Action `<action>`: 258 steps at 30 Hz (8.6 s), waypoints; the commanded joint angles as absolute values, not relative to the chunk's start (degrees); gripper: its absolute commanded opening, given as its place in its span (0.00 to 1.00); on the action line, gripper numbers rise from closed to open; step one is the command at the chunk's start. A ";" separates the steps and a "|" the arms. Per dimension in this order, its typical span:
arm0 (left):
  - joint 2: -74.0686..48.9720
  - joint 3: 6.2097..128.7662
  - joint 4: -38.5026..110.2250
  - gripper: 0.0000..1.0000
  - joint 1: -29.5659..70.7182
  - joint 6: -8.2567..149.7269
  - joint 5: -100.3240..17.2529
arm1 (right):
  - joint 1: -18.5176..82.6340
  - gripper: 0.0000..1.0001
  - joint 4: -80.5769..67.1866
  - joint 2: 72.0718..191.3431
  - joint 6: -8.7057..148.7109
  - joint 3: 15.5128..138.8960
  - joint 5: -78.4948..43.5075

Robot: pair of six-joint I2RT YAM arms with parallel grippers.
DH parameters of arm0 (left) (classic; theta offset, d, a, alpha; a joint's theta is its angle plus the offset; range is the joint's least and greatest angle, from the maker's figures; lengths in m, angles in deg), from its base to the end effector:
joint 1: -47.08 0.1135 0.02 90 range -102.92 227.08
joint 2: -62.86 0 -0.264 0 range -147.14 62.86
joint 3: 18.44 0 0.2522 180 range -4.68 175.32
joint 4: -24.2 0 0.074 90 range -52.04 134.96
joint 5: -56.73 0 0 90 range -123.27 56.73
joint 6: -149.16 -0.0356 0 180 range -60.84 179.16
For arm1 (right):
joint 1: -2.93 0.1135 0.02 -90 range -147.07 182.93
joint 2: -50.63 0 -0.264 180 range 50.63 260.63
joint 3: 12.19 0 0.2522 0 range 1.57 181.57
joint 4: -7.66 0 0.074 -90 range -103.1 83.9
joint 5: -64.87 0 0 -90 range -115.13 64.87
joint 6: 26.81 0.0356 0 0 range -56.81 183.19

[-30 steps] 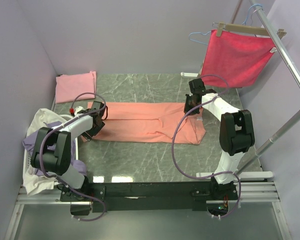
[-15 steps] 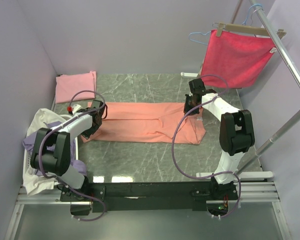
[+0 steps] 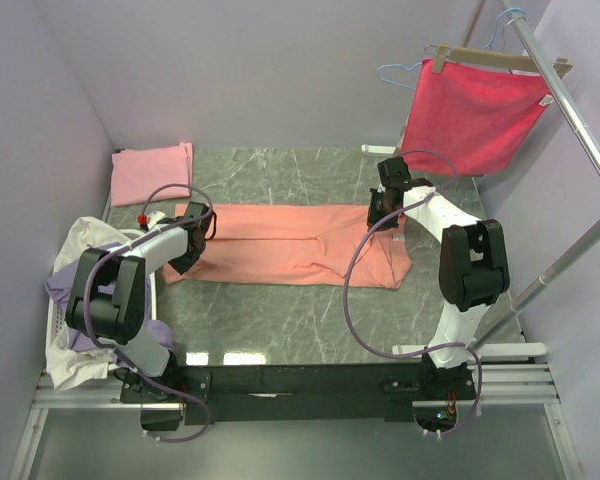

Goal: Fold and stack the t-shirts
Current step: Fold the other side of the tshirt into a rectangle

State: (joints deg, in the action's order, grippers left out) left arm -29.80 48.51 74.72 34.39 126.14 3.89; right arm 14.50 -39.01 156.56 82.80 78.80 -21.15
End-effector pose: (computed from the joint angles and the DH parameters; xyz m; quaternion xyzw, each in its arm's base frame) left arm 0.2816 -0.0414 0.1684 -0.4633 0.8200 0.1701 0.2899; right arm 0.3798 0.0803 0.2060 0.0594 0.9671 0.0983 0.2270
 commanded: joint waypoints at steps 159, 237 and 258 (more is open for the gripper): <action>-41.63 63.88 76.90 0.01 38.02 99.76 7.24 | 14.27 0.00 -38.53 156.36 80.68 76.54 -22.67; -35.67 59.04 66.00 0.99 25.89 100.38 -2.87 | 25.34 0.39 -17.88 143.00 102.21 49.03 -9.05; -31.62 56.14 63.19 0.99 25.89 99.32 -3.92 | 25.26 0.02 -21.56 143.17 97.12 57.81 -11.77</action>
State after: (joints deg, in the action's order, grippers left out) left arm -32.45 55.37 63.68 26.04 100.17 -3.98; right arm 24.91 -20.47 144.32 99.39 53.10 -9.54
